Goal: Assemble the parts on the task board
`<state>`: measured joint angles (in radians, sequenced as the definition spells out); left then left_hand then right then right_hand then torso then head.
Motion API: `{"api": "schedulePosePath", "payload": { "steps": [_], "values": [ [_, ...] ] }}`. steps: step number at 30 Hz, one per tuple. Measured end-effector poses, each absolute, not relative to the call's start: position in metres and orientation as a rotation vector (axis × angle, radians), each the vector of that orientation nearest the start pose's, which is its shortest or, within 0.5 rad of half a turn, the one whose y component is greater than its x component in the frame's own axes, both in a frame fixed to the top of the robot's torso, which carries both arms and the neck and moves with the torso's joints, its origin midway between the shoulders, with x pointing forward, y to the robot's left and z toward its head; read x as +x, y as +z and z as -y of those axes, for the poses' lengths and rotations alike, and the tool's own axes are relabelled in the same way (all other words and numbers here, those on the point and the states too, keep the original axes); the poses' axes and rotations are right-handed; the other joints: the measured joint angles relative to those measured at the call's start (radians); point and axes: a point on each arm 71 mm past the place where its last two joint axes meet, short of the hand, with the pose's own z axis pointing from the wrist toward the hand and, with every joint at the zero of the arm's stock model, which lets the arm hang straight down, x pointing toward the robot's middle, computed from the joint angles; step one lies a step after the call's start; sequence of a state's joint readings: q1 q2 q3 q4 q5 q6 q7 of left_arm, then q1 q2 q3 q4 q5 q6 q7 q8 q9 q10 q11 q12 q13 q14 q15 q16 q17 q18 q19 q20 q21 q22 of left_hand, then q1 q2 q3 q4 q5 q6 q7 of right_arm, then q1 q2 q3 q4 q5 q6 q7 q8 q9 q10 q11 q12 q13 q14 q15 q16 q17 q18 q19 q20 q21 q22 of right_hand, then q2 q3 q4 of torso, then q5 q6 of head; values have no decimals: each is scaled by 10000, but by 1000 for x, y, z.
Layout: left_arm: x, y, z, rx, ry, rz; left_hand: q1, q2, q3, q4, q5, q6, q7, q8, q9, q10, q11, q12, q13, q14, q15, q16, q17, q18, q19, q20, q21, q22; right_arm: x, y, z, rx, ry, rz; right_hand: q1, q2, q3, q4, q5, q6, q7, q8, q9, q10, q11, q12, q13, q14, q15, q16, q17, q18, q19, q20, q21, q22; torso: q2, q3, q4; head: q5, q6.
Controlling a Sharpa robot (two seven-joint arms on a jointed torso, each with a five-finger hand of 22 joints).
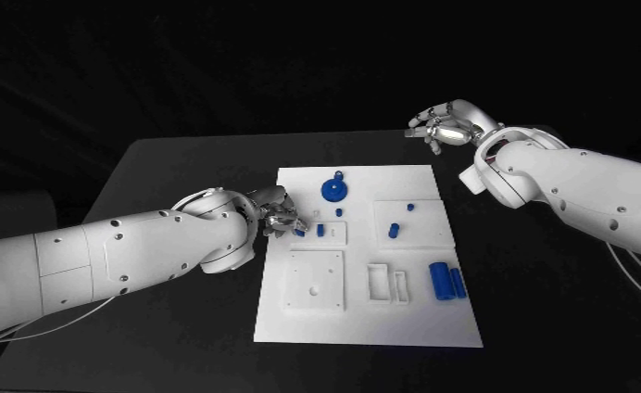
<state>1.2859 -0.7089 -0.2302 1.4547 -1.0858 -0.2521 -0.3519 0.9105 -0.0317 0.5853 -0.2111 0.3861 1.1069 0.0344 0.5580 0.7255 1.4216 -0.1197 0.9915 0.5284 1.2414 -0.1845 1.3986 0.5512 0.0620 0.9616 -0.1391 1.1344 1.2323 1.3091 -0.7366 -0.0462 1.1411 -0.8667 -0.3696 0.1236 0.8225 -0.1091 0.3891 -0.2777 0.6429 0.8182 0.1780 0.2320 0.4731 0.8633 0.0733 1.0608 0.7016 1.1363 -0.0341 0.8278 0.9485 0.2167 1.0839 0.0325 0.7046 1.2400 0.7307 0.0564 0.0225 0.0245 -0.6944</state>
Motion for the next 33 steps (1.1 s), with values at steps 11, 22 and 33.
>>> {"api": "schedulePosePath", "payload": {
  "steps": [11,22,33],
  "values": [
    [488,-232,-173,-1710,-5434,-20285,0,0,-2,-2,-11,0,0,68,0,0,0,36,-2,0,0,0,-2,-1,0,0,0,8,568,-143,270,3827,8004,-15081,0,0,0,0,39,0,-4,0,-9,1,0,0,-10,0,0,0,1,0,0,0,0,9,0,3,0,-3,6],
    [488,-232,-173,-1688,-5425,-20324,-60,-59,28,28,-77,0,0,165,-1,-1,0,193,42,0,0,71,26,-1,-1,0,39,42,568,-143,270,3828,8015,-15082,-64,64,-30,30,-78,-3,-13,0,-19,2,0,53,-70,0,0,0,-11,0,1,0,-50,37,0,8,-3,-3,4],
    [488,-233,-174,-1701,-5409,-20331,-292,-290,248,97,-852,1,1,277,45,1,-2,378,71,32,-41,195,48,-1,-1,-1,39,78,567,-143,270,3828,8017,-15083,-64,64,-30,30,-78,0,-24,0,-18,2,-1,53,-73,0,0,0,-11,0,0,0,-48,37,1,7,-4,-3,-8]
  ]
}}
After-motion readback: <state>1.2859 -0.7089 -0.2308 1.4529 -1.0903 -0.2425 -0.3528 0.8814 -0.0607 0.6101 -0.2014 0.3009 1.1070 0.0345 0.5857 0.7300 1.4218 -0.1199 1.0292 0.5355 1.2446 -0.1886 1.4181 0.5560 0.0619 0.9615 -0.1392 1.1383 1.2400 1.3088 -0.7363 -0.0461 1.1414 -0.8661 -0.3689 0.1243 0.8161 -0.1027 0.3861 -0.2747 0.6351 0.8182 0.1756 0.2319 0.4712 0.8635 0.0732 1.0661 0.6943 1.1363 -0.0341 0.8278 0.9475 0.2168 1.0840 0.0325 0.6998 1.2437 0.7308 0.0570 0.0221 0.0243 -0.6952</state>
